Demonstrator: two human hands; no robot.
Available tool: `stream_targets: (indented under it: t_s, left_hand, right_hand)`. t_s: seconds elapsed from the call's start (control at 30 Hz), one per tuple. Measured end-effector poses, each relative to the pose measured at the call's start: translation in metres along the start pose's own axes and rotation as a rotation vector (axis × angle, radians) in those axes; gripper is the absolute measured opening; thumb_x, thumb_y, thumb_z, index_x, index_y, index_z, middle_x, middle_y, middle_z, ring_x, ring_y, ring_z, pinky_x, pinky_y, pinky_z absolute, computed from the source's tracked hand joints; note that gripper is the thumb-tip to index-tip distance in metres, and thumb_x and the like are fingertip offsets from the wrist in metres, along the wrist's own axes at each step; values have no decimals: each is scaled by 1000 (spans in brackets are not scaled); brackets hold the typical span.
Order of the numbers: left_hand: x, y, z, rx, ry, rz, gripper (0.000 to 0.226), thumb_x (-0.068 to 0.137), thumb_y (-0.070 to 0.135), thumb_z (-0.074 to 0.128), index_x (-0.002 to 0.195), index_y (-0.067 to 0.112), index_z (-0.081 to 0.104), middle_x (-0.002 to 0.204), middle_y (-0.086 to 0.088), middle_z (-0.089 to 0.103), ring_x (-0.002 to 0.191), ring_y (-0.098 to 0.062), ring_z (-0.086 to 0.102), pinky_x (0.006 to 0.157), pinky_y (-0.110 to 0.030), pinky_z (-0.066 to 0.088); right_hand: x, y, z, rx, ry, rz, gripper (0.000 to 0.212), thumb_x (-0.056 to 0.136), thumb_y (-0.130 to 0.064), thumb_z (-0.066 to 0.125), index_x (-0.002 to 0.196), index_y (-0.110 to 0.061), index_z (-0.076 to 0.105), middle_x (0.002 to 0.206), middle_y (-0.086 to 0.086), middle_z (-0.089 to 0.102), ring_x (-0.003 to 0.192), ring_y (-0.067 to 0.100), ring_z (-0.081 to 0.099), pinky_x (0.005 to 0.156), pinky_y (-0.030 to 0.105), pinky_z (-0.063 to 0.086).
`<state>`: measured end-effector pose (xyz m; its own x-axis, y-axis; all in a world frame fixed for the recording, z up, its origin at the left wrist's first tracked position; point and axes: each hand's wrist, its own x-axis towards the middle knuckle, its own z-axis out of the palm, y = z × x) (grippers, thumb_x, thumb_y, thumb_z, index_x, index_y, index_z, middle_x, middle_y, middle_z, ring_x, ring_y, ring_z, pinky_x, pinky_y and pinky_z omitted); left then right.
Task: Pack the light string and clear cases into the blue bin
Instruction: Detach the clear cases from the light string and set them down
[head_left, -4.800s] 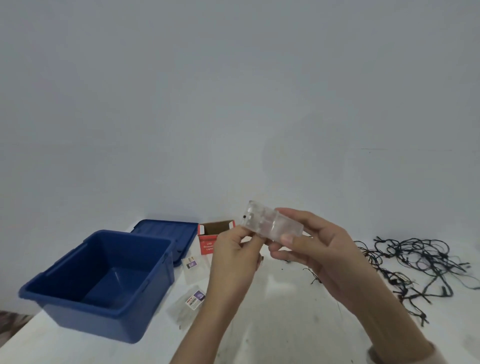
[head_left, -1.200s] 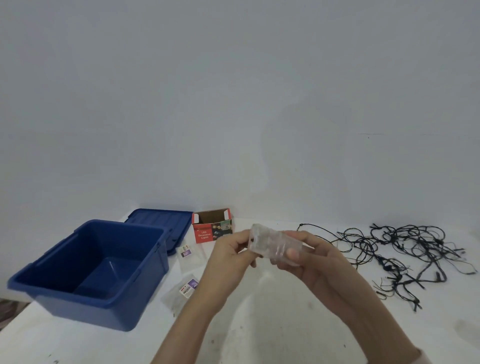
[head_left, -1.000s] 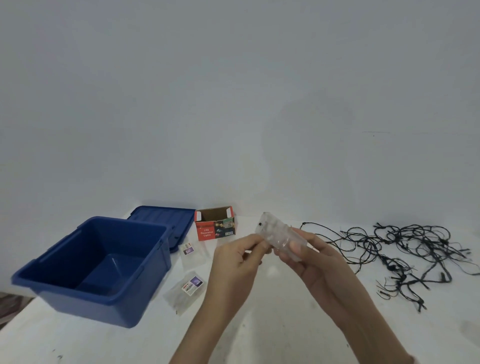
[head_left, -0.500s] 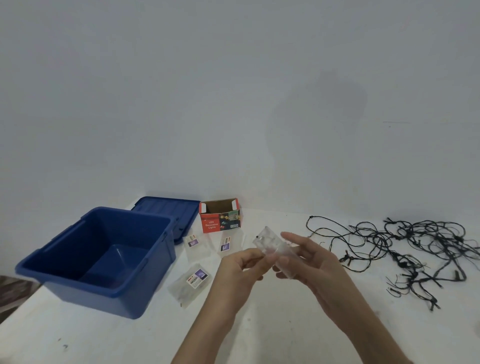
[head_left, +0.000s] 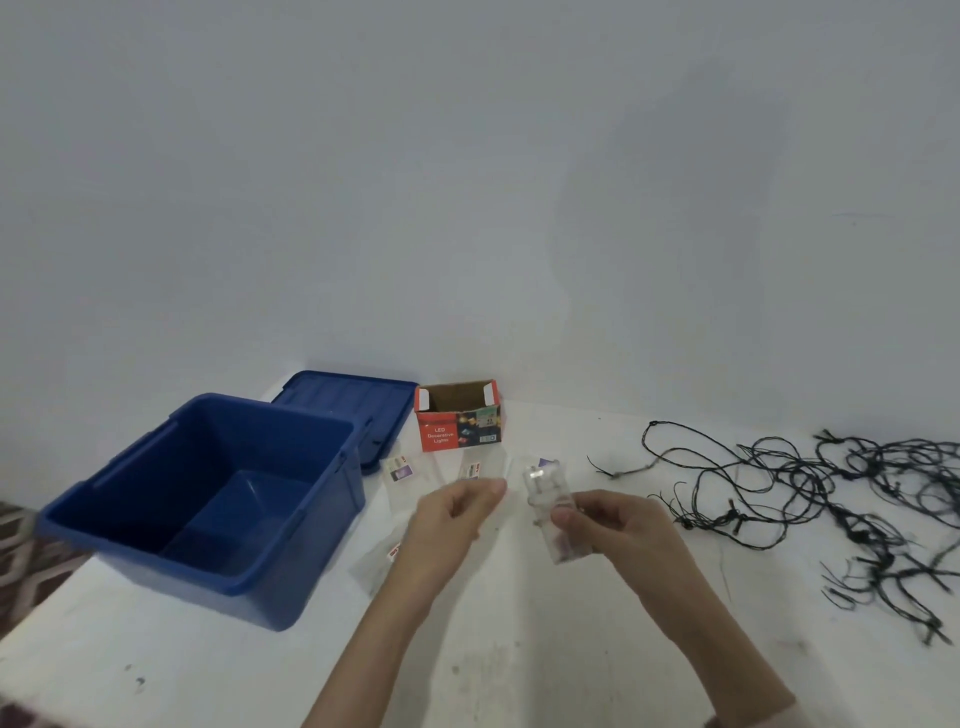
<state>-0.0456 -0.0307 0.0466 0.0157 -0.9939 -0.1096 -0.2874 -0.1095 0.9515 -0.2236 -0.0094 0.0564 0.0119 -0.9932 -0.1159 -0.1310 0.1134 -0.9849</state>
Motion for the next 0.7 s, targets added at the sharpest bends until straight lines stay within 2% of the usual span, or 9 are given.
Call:
stream_targets:
  t_s: [0.1,0.17,0.27,0.4,0.53,0.63,0.7]
  left_hand:
    - [42,-22,-16,385,224,27,42,91,37,55,130,21,52,132,0,52,120,-16,47,98,-36,40]
    - [69,-34,-24,540,242,-64,52,94,30,52,142,19,35,149,-9,31,136,-29,29,108,-45,30]
    - [96,-46,-29,666,162,-209,60,96,22,46,148,13,15,154,-17,15,141,-38,14,111,-50,24]
    - [110,-60,-28,793,122,-307,69,95,27,47,148,9,6,149,-23,23,137,-37,25,108,-46,30]
    - [112,-60,-24,805,116,-372,79,94,31,50,148,9,-3,151,-21,20,136,-37,26,107,-44,32]
    - [107,-51,-22,650,199,-367,88,91,20,57,148,13,-10,150,-21,23,137,-39,23,107,-49,31]
    - [99,-43,-21,548,278,-303,93,88,14,61,149,16,-10,148,-20,26,136,-39,22,106,-51,31]
  right_hand:
    - [6,4,-3,11,10,23,9,79,-14,72,87,-13,75,78,5,75,70,15,70,87,38,52]
    - [9,5,-4,16,4,31,8,79,-13,71,86,-13,75,78,4,75,70,15,70,87,38,52]
    - [11,8,-4,30,3,42,8,79,-12,71,85,-13,75,78,4,75,69,15,70,86,38,51]
    - [15,12,-3,34,-1,62,8,79,-13,71,86,-13,75,78,5,75,70,16,70,86,38,52]
    - [16,13,-3,34,6,71,7,78,-12,71,84,-14,75,77,6,75,69,15,70,83,33,52]
    - [17,12,-3,48,12,75,9,78,-12,72,86,-13,75,78,5,75,71,17,70,84,35,52]
    - [18,11,-3,78,32,64,9,78,-12,72,87,-13,75,79,6,75,71,18,71,85,38,52]
